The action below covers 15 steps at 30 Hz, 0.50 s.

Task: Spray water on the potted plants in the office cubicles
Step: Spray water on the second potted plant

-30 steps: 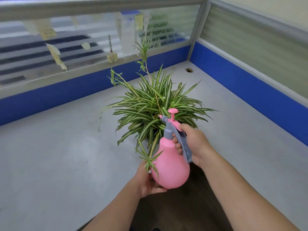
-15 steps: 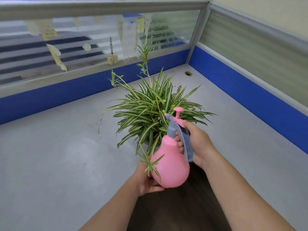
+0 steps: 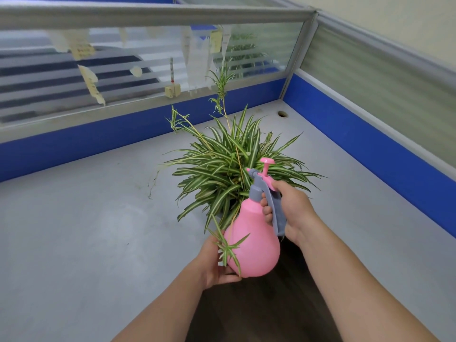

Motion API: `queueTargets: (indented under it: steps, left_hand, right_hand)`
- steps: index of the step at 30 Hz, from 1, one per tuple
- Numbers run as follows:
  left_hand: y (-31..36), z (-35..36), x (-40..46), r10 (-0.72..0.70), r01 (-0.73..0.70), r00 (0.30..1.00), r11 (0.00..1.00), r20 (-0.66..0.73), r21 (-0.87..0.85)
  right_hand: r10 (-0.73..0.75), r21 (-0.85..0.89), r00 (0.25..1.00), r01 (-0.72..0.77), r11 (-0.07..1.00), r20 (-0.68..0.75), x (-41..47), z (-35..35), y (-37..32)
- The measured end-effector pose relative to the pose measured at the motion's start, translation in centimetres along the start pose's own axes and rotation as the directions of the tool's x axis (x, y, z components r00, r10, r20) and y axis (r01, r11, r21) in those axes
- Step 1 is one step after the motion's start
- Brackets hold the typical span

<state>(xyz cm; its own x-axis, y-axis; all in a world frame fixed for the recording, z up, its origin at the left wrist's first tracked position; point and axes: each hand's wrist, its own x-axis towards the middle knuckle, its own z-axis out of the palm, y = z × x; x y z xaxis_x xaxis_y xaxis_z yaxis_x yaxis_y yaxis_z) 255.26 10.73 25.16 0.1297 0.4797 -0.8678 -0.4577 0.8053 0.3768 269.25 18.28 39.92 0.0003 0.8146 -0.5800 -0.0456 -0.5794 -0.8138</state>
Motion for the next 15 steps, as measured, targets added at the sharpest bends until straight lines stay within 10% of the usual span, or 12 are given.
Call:
queueTargets:
  steps: [15]
  left_hand:
    - [-1.0,-1.2,0.5,0.025,-0.025,1.0,1.0,0.005,-0.006]
  right_hand:
    - [-0.025,-0.047,0.999,0.026,0.999,0.019,-0.6,0.5,1.2]
